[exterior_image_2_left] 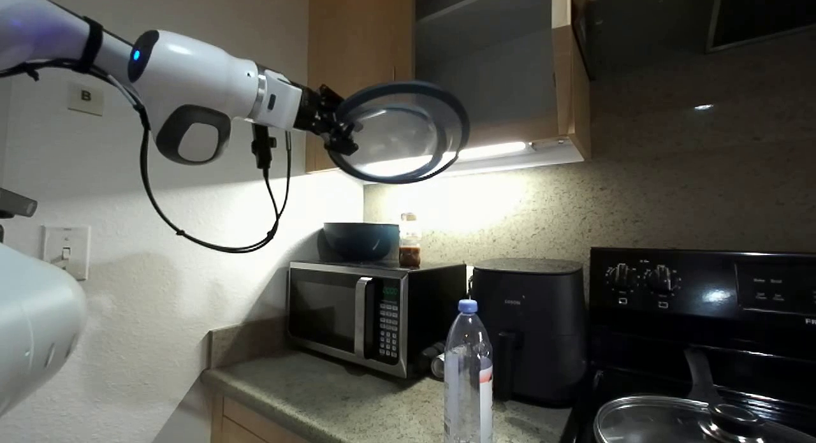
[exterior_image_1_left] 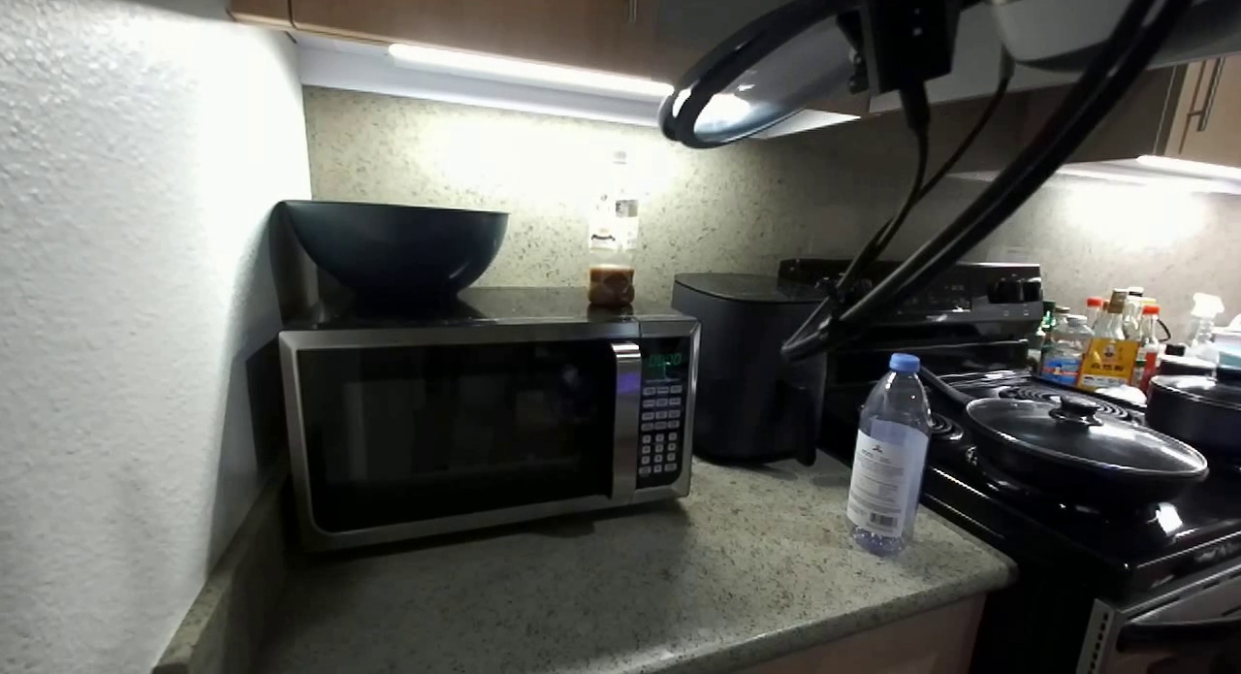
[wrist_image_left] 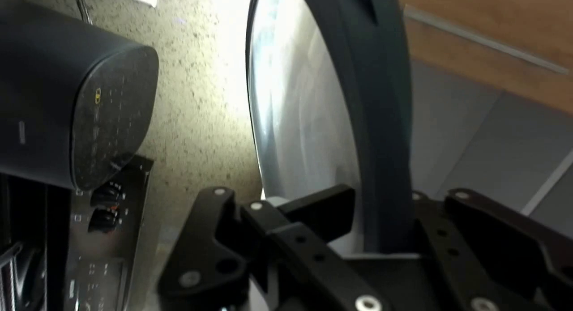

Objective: Pick up the lids from the top of the microwave and put them inside the open upper cabinet

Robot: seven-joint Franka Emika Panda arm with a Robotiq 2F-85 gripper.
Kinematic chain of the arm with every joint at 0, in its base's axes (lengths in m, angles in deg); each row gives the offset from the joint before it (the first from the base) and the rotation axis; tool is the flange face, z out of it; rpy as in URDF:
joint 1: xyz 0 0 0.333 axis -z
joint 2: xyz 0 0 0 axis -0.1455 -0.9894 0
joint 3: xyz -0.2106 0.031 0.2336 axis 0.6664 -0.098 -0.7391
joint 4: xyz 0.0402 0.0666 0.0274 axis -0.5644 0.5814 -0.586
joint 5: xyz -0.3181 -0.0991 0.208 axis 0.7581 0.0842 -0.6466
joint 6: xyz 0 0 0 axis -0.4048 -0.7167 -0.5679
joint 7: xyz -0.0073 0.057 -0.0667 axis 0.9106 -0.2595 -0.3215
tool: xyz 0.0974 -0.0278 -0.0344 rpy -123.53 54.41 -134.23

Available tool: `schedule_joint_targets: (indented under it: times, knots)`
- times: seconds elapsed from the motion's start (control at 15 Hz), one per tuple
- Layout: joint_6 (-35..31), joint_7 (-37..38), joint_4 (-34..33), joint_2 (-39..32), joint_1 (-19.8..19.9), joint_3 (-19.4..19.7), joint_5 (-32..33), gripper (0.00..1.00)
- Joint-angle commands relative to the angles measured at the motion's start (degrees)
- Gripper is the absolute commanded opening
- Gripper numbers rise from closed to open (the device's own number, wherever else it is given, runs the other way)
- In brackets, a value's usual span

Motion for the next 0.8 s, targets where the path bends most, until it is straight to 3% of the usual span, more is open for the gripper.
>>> schedule_joint_targets:
  times: [0.0,0.13,0.27,0.33,0.6,0.73]
  knots:
    - [0.0,0.3,6.5,9.6,1.2,5.2,-4.0,0.01]
    - [-0.1,0.6,8.6,13.6,3.4,6.7,-5.2,0.01]
    - [-0.1,0.9,9.6,16.2,6.3,5.9,-6.1,0.01]
    - [-0.1,-0.5,8.3,11.8,3.3,7.0,-4.5,0.03]
    - [-0.1,-0.4,8.4,12.9,3.3,7.5,-4.3,0.01]
    - [6.7,1.7,7.3,15.7,1.2,11.5,3.9,0.01]
